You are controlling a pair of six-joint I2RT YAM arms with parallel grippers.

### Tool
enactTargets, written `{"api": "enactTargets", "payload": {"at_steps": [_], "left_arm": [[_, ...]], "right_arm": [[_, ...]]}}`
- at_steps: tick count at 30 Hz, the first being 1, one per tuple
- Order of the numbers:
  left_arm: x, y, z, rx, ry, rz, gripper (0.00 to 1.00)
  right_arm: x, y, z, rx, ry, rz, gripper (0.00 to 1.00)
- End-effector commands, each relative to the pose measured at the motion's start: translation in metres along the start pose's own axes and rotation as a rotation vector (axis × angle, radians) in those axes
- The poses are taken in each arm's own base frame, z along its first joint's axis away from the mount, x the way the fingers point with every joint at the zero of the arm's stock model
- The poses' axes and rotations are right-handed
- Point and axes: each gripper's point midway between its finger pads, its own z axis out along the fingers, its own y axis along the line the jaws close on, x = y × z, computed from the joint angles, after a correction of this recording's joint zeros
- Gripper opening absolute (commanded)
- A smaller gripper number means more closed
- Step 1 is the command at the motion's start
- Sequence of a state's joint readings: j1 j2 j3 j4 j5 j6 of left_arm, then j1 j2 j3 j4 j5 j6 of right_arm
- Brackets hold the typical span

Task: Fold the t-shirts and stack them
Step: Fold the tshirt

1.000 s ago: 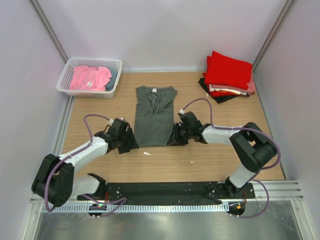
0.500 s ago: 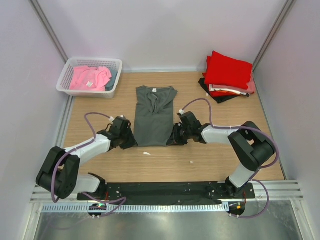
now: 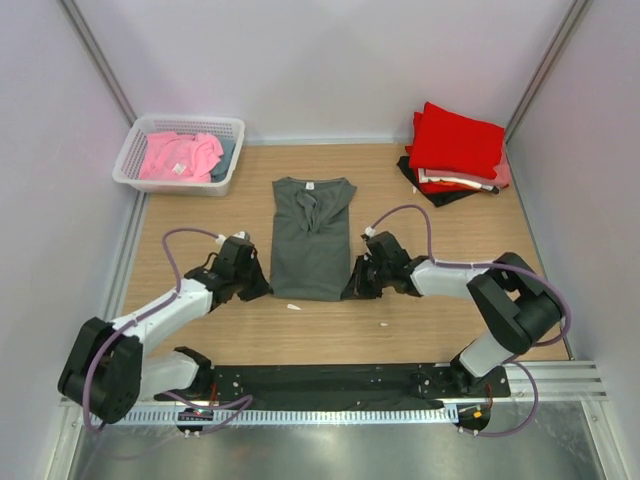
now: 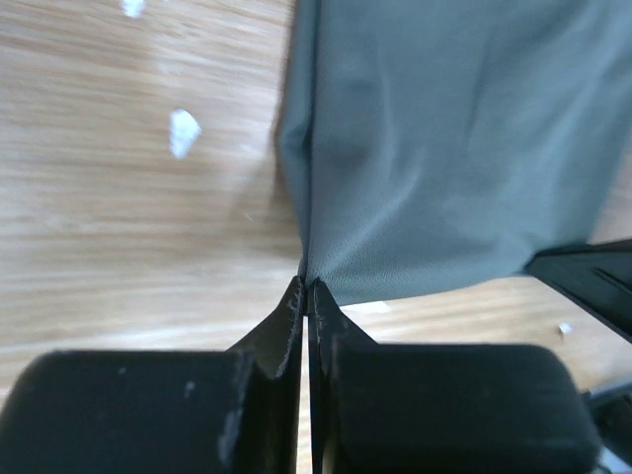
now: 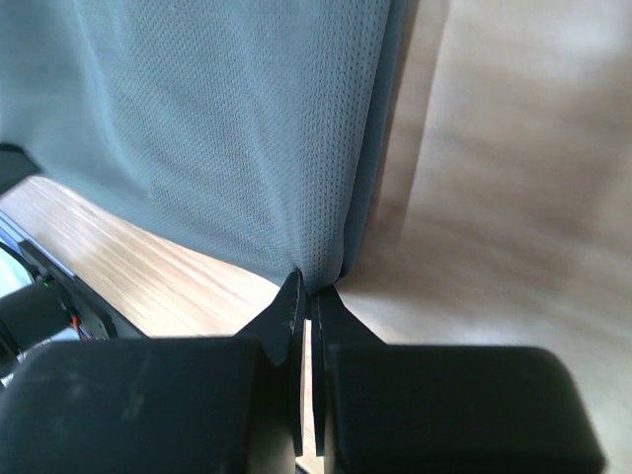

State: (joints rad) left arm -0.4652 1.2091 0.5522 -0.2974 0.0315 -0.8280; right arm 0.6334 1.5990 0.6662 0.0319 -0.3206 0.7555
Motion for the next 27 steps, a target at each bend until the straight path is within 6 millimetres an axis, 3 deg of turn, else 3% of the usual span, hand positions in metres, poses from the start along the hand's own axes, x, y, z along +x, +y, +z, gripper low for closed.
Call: {"api": "enactTargets", "payload": {"at_steps": [1, 5, 6, 7, 11, 12, 13, 18, 23, 27], "left_arm": [[0.01, -0.006, -0.018, 0.037, 0.015, 0.015, 0.0], [0.033, -0.013, -0.036, 0.086, 0.051, 0.003, 0.0], [0.037, -0.014, -0.04, 0.097, 0.055, -0.003, 0.0], [0.042, -0.015, -0.046, 0.1, 0.062, -0.028, 0.0], [0.044, -0.023, -0.075, 0.152, 0.035, -0.035, 0.0], [0.045, -0.018, -0.079, 0.127, 0.04, -0.032, 0.0], [0.043, -0.019, -0.084, 0.128, 0.035, -0.031, 0.0], [0.024, -0.034, -0.104, 0.097, 0.032, 0.038, 0.0], [-0.015, -0.061, -0.115, 0.082, -0.036, 0.104, 0.0], [-0.036, -0.079, -0.114, 0.064, -0.044, 0.159, 0.0]], "right_arm": [[0.023, -0.017, -0.015, 0.067, 0.024, 0.008, 0.01], [0.046, 0.0, -0.032, 0.054, 0.019, -0.026, 0.01], [0.06, 0.004, -0.033, 0.055, 0.039, -0.047, 0.01], [0.064, 0.001, -0.036, 0.081, 0.028, -0.046, 0.01], [0.074, 0.008, -0.057, 0.08, -0.016, -0.001, 0.01], [0.068, 0.018, -0.067, 0.052, -0.049, -0.001, 0.01], [0.069, 0.015, -0.072, 0.074, -0.05, 0.005, 0.01], [0.03, 0.039, -0.106, 0.129, -0.169, -0.056, 0.01], [-0.006, 0.036, -0.121, 0.272, -0.244, -0.092, 0.01], [-0.035, 0.042, -0.13, 0.281, -0.282, -0.096, 0.01]]}}
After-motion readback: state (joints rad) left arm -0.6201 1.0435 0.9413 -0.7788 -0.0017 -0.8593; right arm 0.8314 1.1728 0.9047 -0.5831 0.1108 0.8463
